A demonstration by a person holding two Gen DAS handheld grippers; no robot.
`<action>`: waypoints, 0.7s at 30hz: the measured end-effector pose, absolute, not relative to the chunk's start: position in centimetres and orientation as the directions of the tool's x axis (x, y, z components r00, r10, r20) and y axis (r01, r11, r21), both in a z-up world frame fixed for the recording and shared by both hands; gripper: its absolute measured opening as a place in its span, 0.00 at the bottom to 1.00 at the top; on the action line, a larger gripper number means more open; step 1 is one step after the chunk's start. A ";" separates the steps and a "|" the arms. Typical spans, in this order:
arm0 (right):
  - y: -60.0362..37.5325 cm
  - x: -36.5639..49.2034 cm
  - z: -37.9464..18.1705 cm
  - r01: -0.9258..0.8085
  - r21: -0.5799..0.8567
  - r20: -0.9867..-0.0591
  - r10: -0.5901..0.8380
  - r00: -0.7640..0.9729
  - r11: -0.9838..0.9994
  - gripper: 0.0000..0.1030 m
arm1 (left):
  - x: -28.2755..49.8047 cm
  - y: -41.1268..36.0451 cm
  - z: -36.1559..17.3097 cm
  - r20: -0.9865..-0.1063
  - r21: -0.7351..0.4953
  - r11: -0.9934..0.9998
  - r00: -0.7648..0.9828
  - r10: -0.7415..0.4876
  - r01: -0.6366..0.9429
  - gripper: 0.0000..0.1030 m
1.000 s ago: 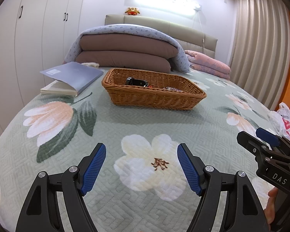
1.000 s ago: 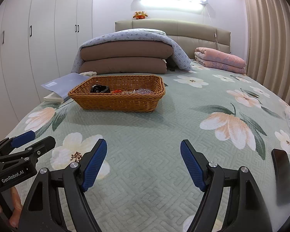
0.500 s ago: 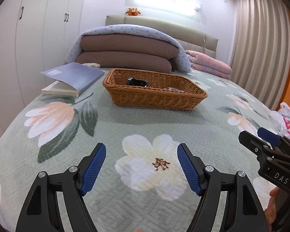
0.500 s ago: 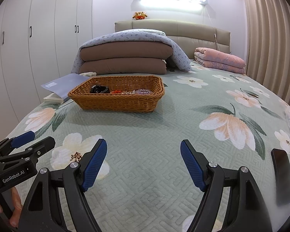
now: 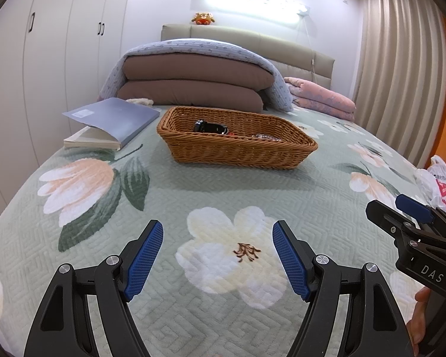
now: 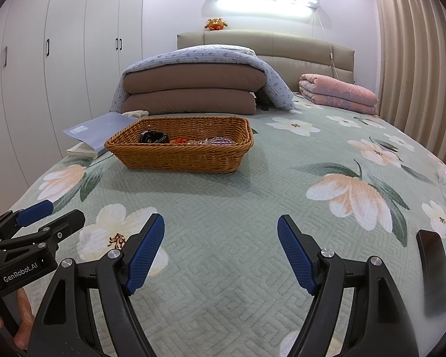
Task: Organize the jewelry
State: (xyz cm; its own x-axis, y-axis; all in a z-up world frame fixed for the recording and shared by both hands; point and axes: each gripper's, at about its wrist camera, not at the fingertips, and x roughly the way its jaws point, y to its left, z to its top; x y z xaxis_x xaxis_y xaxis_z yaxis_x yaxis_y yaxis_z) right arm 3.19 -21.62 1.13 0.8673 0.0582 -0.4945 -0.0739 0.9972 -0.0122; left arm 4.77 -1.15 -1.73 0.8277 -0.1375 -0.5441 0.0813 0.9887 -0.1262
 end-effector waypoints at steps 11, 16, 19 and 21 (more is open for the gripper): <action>-21.7 3.2 1.1 -0.074 -0.013 -0.494 0.058 0.868 0.997 0.78 | 4.7 -1.2 -1.7 -0.545 -0.127 0.988 0.826 -0.140 0.084 0.75; -21.7 3.2 1.1 -0.074 -0.012 -0.494 0.059 0.868 0.997 0.78 | 4.7 -1.3 -1.7 -0.545 -0.126 0.988 0.826 -0.141 0.086 0.75; -21.7 3.2 1.0 -0.072 -0.014 -0.494 0.056 0.868 0.997 0.78 | 4.7 -1.3 -1.7 -0.546 -0.124 0.988 0.826 -0.142 0.088 0.75; -21.8 3.3 1.0 -0.074 -0.011 -0.497 0.059 0.866 0.997 0.78 | 4.7 -1.3 -1.7 -0.545 -0.121 0.988 0.826 -0.143 0.091 0.75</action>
State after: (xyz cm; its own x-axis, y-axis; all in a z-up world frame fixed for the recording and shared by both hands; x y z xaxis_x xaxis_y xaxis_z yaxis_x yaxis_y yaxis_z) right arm 3.28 -21.78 0.99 0.8658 0.0587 -0.4969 -0.0740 0.9972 -0.0111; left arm 4.73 -1.33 -1.73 0.8263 -0.1426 -0.5448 0.0906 0.9885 -0.1214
